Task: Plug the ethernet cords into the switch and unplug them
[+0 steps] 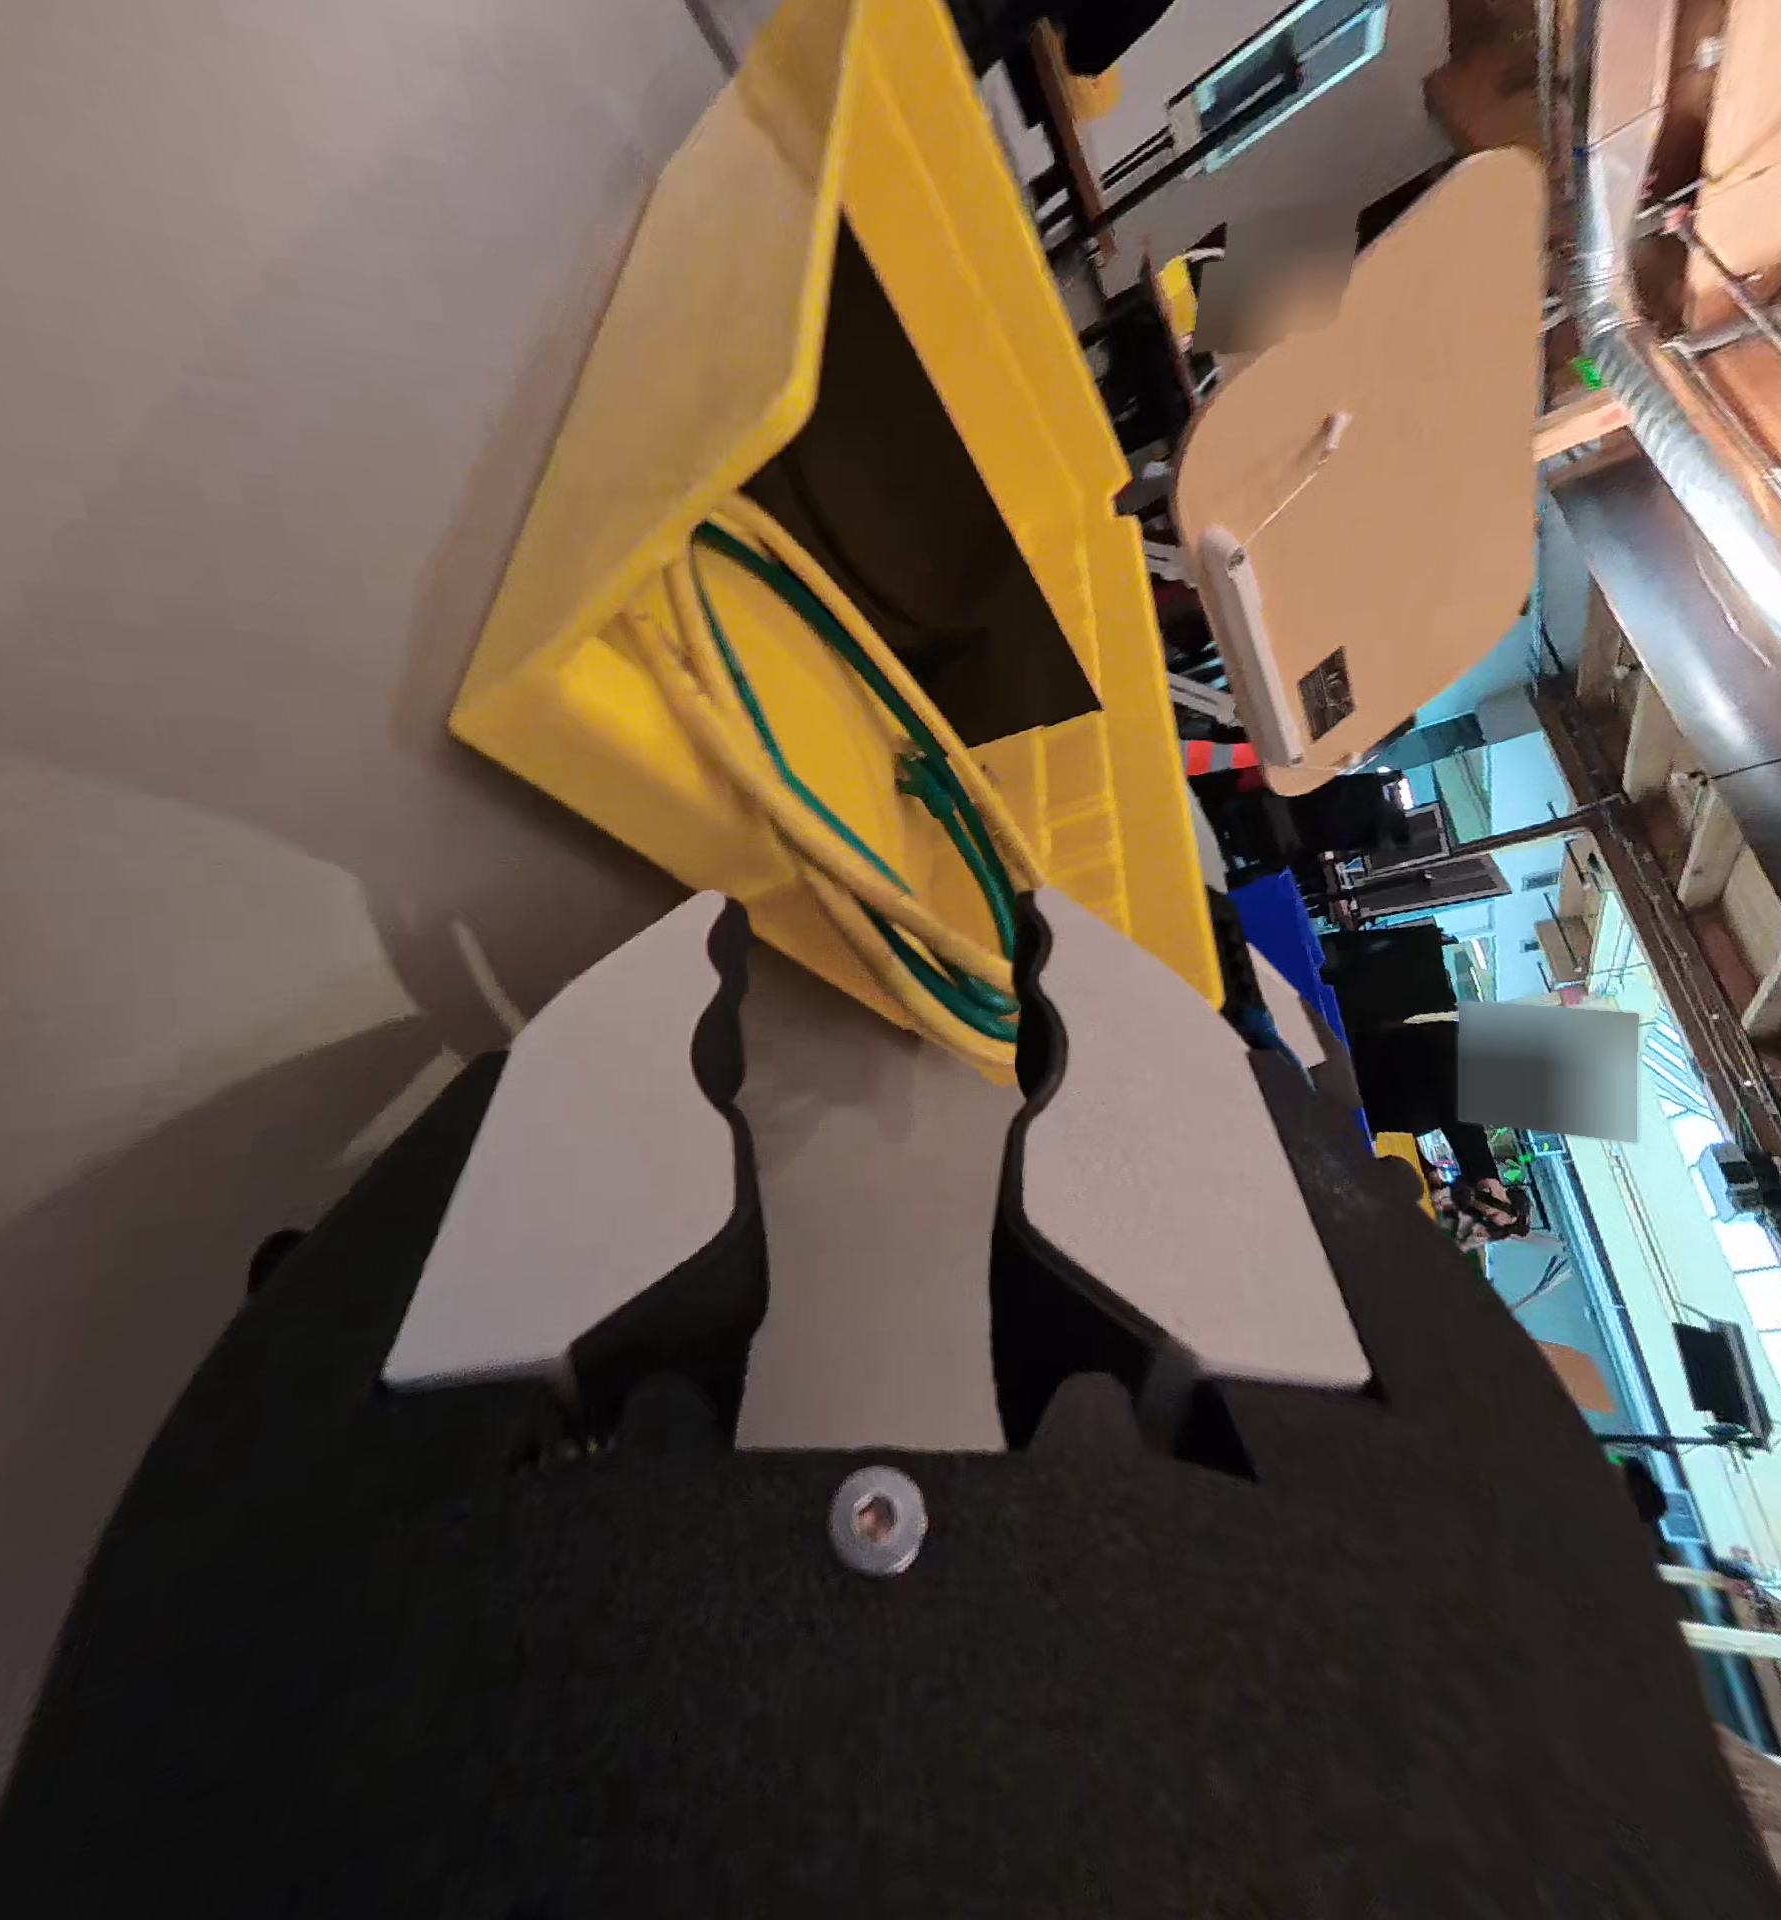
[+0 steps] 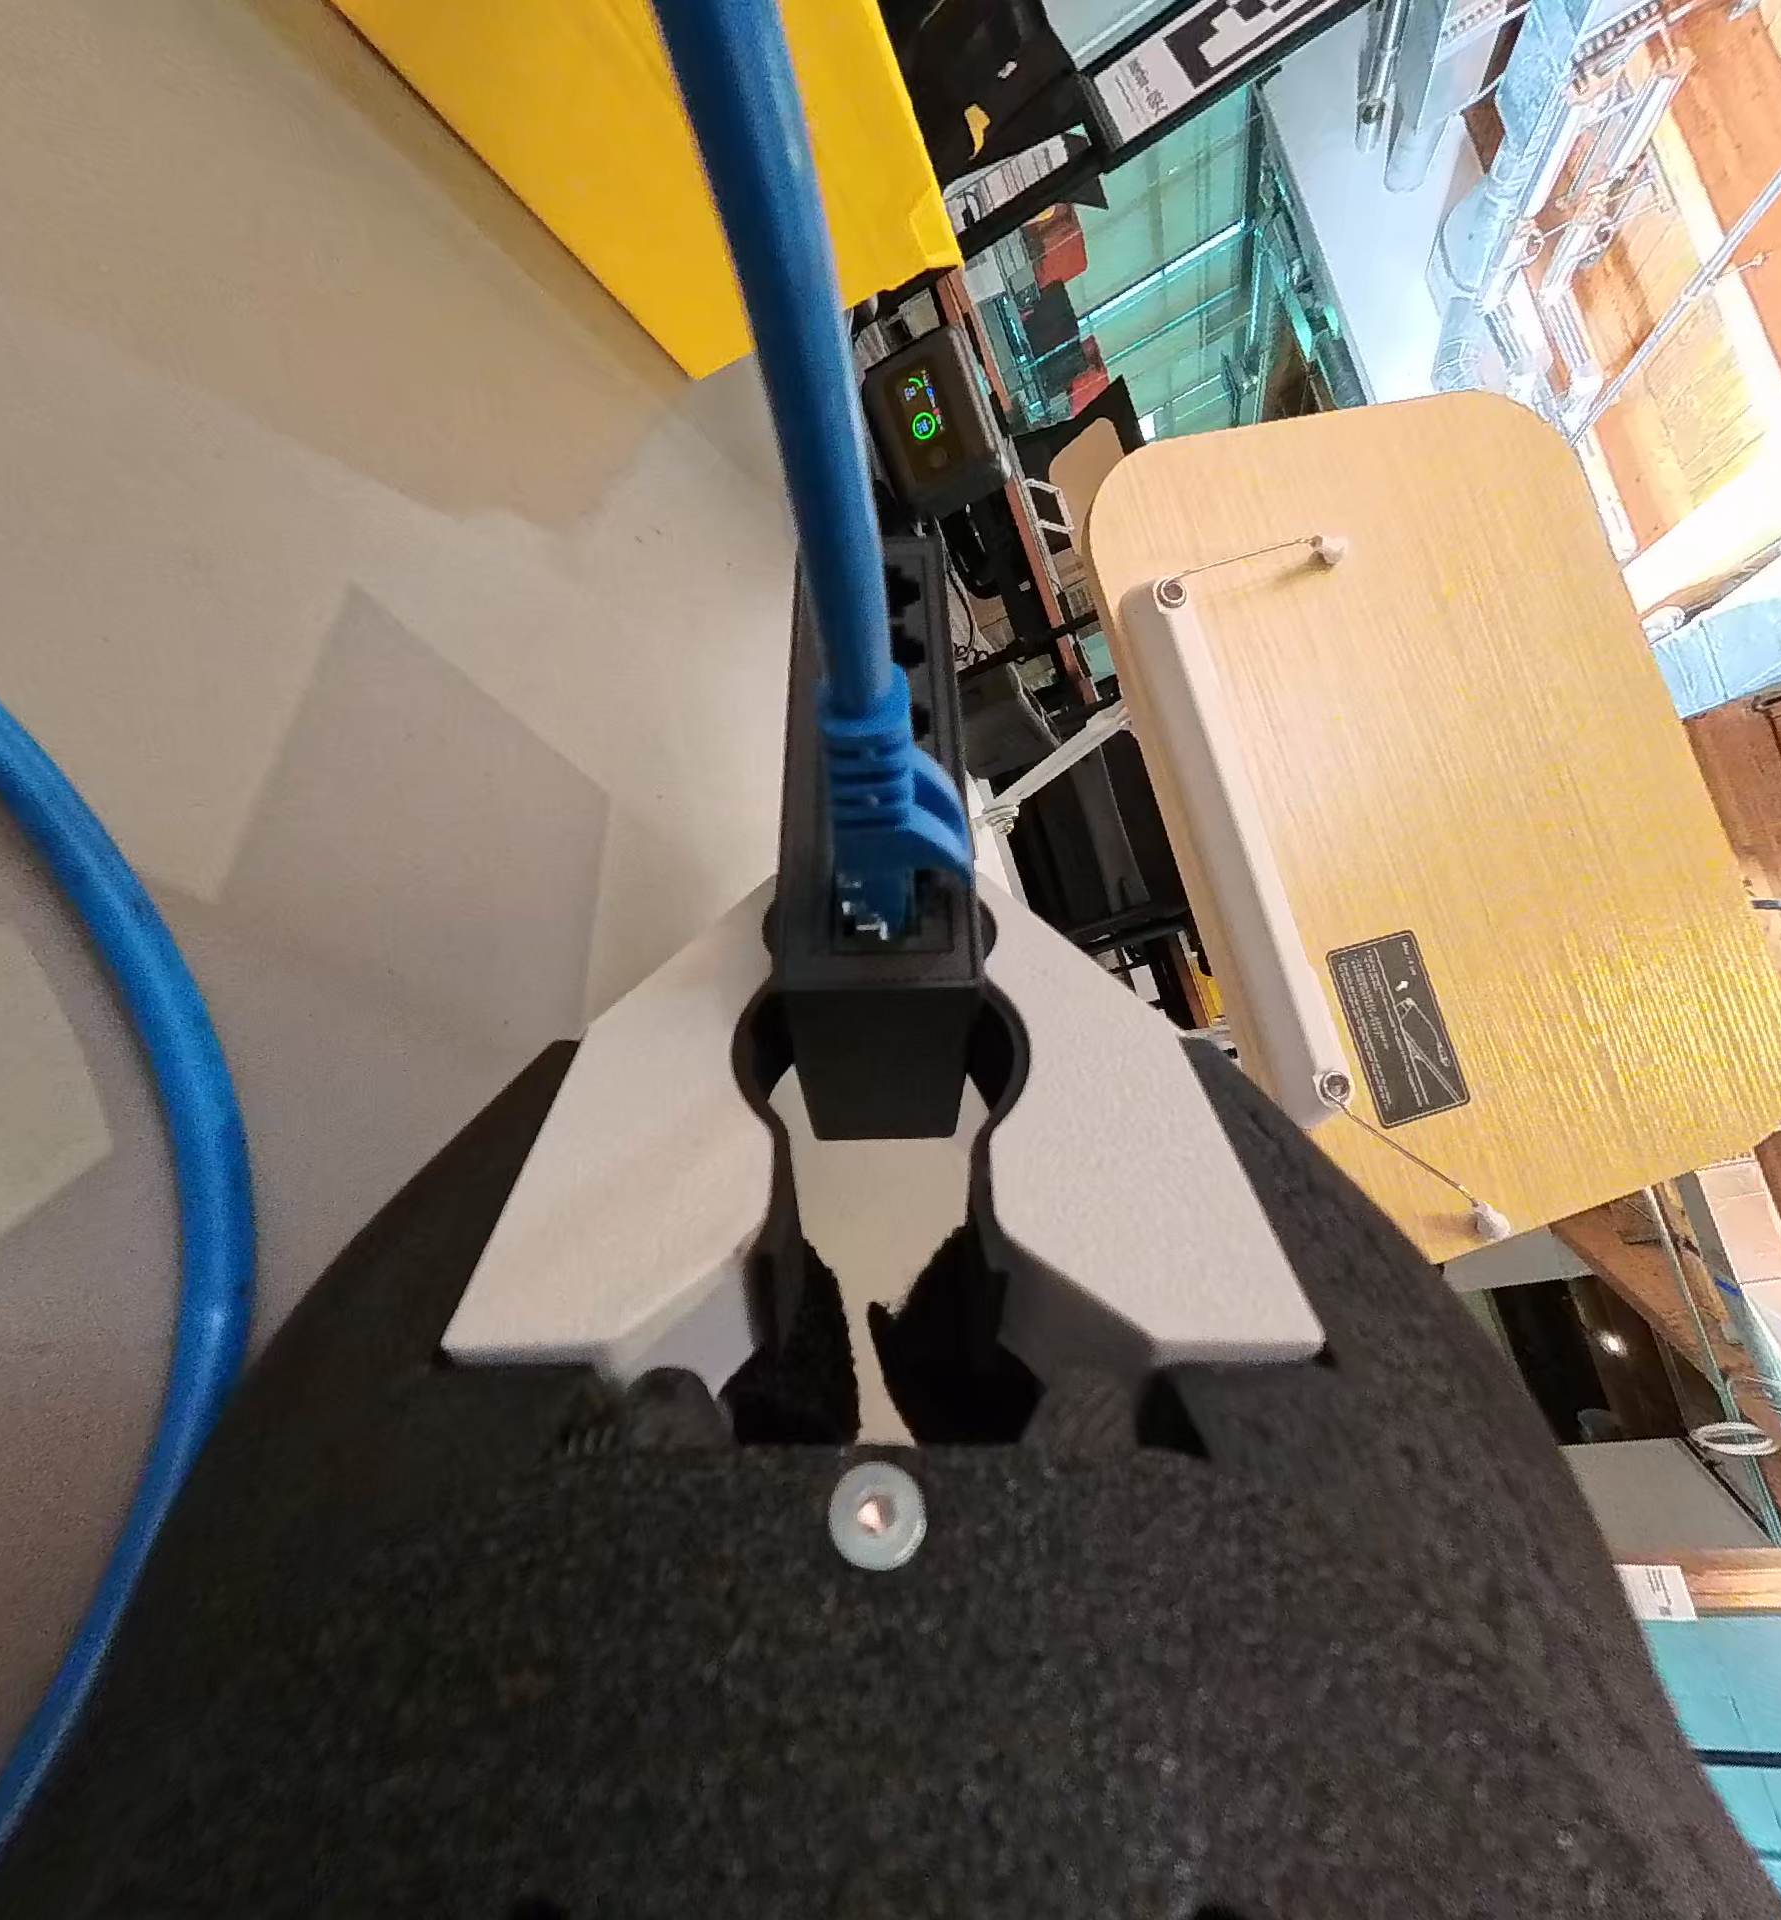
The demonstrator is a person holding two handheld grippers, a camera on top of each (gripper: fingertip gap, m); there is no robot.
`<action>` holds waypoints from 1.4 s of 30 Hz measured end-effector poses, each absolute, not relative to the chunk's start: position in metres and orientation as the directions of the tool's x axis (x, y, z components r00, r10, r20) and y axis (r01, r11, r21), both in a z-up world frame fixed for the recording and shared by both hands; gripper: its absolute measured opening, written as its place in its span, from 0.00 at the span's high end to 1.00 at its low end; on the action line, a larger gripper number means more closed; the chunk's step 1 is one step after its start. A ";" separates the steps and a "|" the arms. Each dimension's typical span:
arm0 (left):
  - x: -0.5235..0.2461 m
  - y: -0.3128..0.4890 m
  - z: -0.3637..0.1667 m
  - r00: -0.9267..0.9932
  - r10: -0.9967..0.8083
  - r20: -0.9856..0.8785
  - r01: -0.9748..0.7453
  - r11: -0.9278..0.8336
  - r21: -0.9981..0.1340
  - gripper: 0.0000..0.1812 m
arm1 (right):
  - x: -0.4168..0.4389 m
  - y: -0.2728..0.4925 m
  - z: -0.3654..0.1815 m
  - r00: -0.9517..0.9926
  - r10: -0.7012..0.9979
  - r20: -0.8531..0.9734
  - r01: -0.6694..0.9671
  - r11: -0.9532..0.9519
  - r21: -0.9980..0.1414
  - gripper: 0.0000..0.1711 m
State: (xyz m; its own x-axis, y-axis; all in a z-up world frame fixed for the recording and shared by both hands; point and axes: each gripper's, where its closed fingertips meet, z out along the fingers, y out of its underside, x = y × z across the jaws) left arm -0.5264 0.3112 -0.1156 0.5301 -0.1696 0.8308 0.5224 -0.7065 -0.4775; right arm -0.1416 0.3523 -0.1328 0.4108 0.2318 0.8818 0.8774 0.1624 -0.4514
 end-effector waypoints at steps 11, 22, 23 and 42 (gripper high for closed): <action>-0.507 0.319 -0.117 0.347 -0.185 0.919 0.548 -0.755 -0.359 0.92 | -0.142 0.354 -0.140 0.397 0.255 0.882 0.885 0.148 -0.441 0.84; -0.468 0.294 -0.017 0.523 -0.633 0.571 0.299 -0.491 -0.818 0.97 | -0.142 0.354 -0.141 0.391 0.255 0.885 0.889 0.145 -0.434 0.84; -0.461 0.287 -0.004 0.507 -0.670 0.542 0.289 -0.460 -0.839 0.97 | -0.142 0.354 -0.140 0.392 0.254 0.884 0.889 0.145 -0.435 0.84; -0.347 0.162 -0.079 0.217 -0.492 0.843 0.240 -0.810 -0.534 0.97 | -0.112 0.350 -0.087 0.692 0.177 0.700 0.663 0.229 -0.713 0.85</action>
